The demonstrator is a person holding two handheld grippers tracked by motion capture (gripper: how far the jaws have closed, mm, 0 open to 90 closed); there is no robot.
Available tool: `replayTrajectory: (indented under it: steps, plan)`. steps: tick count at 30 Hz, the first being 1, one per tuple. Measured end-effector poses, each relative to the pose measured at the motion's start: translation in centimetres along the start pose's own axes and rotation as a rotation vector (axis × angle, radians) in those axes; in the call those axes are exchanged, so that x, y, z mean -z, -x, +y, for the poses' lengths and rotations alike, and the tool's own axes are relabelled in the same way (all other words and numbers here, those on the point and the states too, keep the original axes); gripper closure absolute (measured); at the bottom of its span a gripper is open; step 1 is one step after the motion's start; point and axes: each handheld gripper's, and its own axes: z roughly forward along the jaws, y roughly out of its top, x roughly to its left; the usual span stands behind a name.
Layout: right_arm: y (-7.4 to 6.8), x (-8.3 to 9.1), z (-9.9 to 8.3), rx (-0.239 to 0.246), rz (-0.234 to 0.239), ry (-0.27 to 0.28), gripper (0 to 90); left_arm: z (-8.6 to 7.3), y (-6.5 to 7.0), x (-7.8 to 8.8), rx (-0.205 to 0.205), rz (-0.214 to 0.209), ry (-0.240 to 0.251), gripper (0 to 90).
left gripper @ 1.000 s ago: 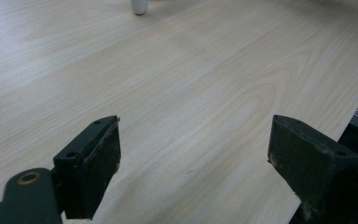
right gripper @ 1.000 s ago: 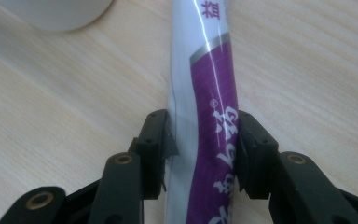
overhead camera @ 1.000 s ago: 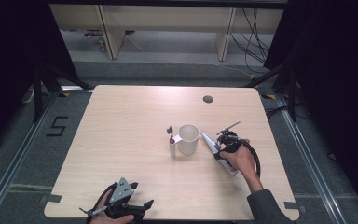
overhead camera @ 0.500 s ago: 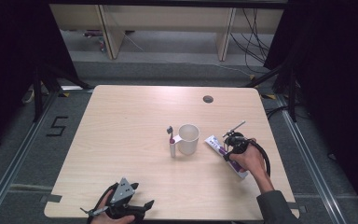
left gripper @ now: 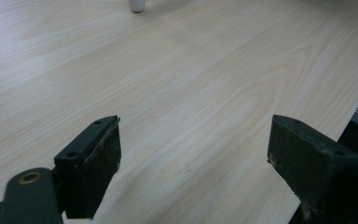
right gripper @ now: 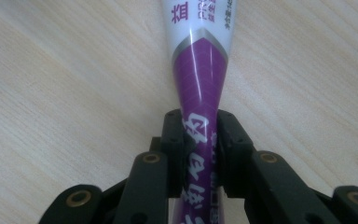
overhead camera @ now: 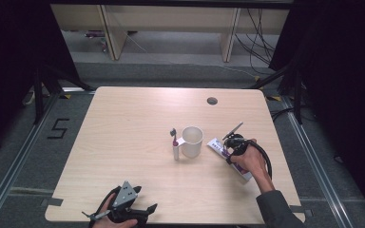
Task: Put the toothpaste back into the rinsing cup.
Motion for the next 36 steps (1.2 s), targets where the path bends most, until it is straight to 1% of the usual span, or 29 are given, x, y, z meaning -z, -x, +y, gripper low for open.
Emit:
replayTrajectory:
  steps: [1,2,5,6,7,10,11,12,13,15,16,17,18,19,20,21,22,23,24,25,27,29,30,31,32,33,34,35,36]
  plan:
    - [-0.02,-0.02,0.03,-0.002,-0.001,-0.003,75.6,0.00,0.00,0.00,0.000,0.000,0.000,17.0]
    - [-0.05,0.00,0.09,-0.006,0.003,-0.014,75.8,-0.01,0.10,-0.07,0.011,-0.004,0.005,17.1]
    - [-0.06,-0.01,0.13,0.022,-0.006,-0.015,76.2,-0.02,0.13,-0.07,0.008,-0.005,0.002,17.1]
    - [-0.18,-0.01,0.13,0.021,-0.006,-0.014,76.3,-0.02,0.12,-0.08,0.009,-0.005,0.002,17.1]
    - [-0.21,0.04,0.12,0.035,-0.010,-0.020,76.6,-0.02,0.12,-0.09,0.010,-0.005,0.002,17.1]
    - [-0.28,0.21,-0.17,0.069,0.006,-0.032,76.9,-0.01,0.14,-0.10,0.013,-0.002,0.001,17.1]
    - [-0.33,0.34,-0.32,0.071,0.010,-0.041,76.9,0.01,-0.05,-0.03,-0.010,0.002,-0.018,17.1]
    - [-0.31,0.35,-0.47,0.076,0.013,-0.040,76.9,0.00,0.14,-0.14,0.013,-0.004,0.000,17.1]
    - [-0.31,0.35,-0.47,0.076,0.013,-0.040,76.9,0.00,0.14,-0.14,0.013,-0.004,0.000,17.1]
    - [-0.25,0.48,-0.77,0.099,0.023,-0.050,76.9,0.00,0.13,-0.19,0.009,-0.007,0.004,17.1]
    - [-0.30,0.54,-0.85,0.096,0.025,-0.054,77.0,0.03,-0.03,-0.09,-0.016,0.001,-0.015,17.2]
    - [-0.30,0.57,-0.86,0.101,0.020,-0.055,76.9,0.02,-0.03,-0.09,-0.016,0.001,-0.015,17.2]
    - [-0.32,0.56,-0.86,0.102,0.020,-0.060,76.9,0.00,0.14,-0.20,0.007,-0.007,0.004,17.2]
    - [-0.51,0.61,-0.79,0.078,0.021,-0.072,76.9,-0.02,0.09,-0.18,0.002,-0.006,-0.002,17.1]
    - [-0.51,0.61,-0.79,0.078,0.021,-0.072,76.9,-0.02,0.09,-0.18,0.002,-0.006,-0.002,17.1]
    - [-0.33,0.58,-0.69,0.107,0.021,-0.079,76.8,-0.02,0.09,-0.19,0.002,-0.006,-0.002,17.1]
    - [-0.31,0.52,-0.64,0.113,0.021,-0.076,76.7,-0.02,0.09,-0.19,0.003,-0.006,-0.001,17.1]
    - [-0.42,0.56,-0.57,0.099,0.023,-0.090,76.6,0.00,0.09,-0.14,0.001,-0.006,-0.006,17.2]
    - [-0.49,0.55,-0.44,0.093,0.023,-0.099,76.5,-0.02,0.13,-0.20,0.008,-0.008,0.004,17.2]
    - [-0.35,0.51,-0.43,0.115,0.021,-0.098,76.5,0.00,0.14,-0.14,0.007,-0.006,-0.004,17.1]
    - [-0.42,0.48,-0.39,0.104,0.021,-0.102,76.4,-0.03,0.14,-0.19,0.004,-0.010,0.000,17.2]
    - [-0.28,0.40,-0.34,0.123,0.020,-0.102,76.2,-0.02,0.16,-0.18,0.002,-0.009,-0.006,17.1]
    - [-0.36,0.42,-0.35,0.114,0.019,-0.106,76.2,-0.01,0.06,-0.14,-0.011,-0.004,-0.018,17.2]
    - [-0.39,0.37,-0.31,0.117,0.017,-0.112,76.1,-0.01,0.06,-0.14,-0.011,-0.004,-0.018,17.1]
    - [-0.53,0.34,-0.18,0.110,0.015,-0.117,76.1,-0.07,0.15,-0.28,0.002,-0.013,-0.004,17.1]
    - [-0.61,0.36,-0.16,0.104,0.012,-0.125,76.1,-0.07,0.14,-0.27,0.000,-0.011,-0.006,17.2]
    - [-0.39,0.21,-0.16,0.134,0.016,-0.120,76.1,-0.05,0.05,-0.21,-0.012,-0.011,-0.017,17.1]
    - [-0.54,0.28,-0.09,0.135,0.006,-0.125,76.2,-0.06,0.14,-0.28,-0.002,-0.013,-0.007,17.1]
    - [-0.72,0.28,0.04,0.124,0.004,-0.132,76.1,-0.05,0.08,-0.21,-0.012,-0.016,-0.017,17.1]
